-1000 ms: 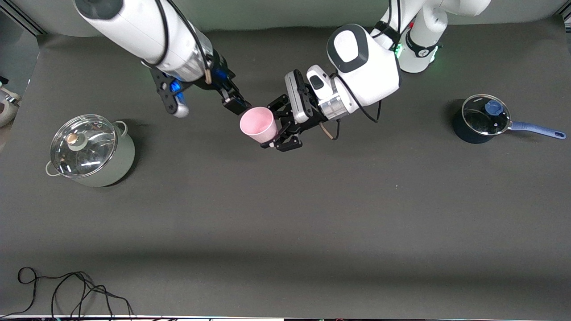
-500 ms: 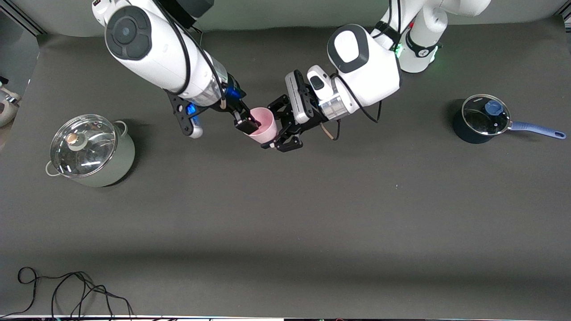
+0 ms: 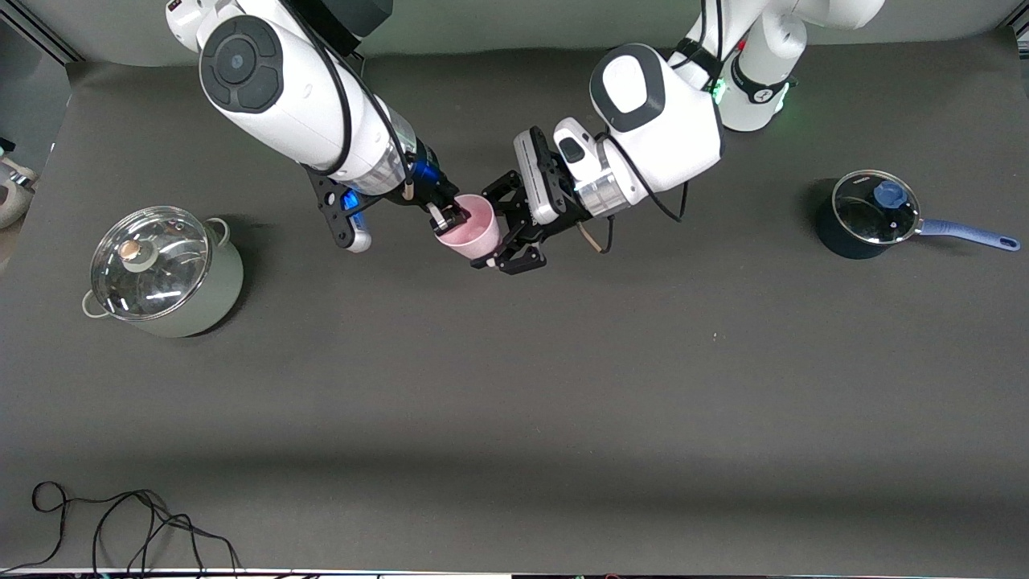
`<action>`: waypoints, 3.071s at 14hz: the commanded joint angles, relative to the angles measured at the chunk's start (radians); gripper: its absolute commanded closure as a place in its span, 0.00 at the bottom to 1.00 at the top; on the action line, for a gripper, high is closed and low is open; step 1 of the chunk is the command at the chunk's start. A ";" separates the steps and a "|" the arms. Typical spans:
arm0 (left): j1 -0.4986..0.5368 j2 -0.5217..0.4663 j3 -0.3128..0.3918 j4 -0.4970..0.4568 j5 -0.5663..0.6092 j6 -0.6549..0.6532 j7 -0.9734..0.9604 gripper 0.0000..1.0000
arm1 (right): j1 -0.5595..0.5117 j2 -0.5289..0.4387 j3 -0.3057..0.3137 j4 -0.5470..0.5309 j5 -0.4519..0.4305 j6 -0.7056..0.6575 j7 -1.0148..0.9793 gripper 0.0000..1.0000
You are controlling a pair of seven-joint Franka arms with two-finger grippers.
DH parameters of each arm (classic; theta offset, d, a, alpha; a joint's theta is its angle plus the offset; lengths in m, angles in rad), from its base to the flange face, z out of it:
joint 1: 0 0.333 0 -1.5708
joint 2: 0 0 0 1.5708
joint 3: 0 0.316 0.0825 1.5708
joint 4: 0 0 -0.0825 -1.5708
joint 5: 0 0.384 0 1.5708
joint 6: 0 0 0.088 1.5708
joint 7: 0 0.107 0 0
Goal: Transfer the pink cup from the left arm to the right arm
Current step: 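Grasp the cup rim with the right gripper while the left gripper holds, then open the left gripper and withdraw it from the pink cup, then lower the pink cup beside the steel pot with the right gripper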
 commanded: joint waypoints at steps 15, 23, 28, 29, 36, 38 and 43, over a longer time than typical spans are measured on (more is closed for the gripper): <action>0.003 -0.014 0.014 -0.011 -0.005 0.015 -0.141 0.02 | -0.109 -0.062 -0.044 0.003 -0.023 -0.106 -0.318 1.00; 0.301 0.003 0.016 0.002 0.205 -0.544 -0.815 0.01 | -0.430 -0.180 -0.133 -0.197 -0.034 -0.264 -1.135 1.00; 0.527 0.003 0.016 0.076 0.476 -0.986 -1.153 0.01 | -0.422 -0.176 -0.237 -0.369 -0.118 -0.108 -1.417 1.00; 0.565 0.005 0.016 0.106 0.560 -1.061 -1.207 0.01 | -0.418 -0.182 -0.236 -0.418 -0.146 -0.050 -1.437 1.00; 0.699 0.006 0.016 0.268 1.211 -1.331 -1.330 0.00 | -0.401 -0.190 -0.237 -0.712 -0.154 0.353 -1.572 1.00; 0.704 -0.024 0.017 0.269 1.329 -1.338 -1.344 0.00 | -0.401 -0.173 -0.237 -0.798 -0.154 0.499 -1.598 1.00; 0.747 -0.054 0.046 0.323 1.385 -1.351 -1.567 0.00 | -0.401 -0.093 -0.234 -0.949 -0.142 0.808 -1.640 1.00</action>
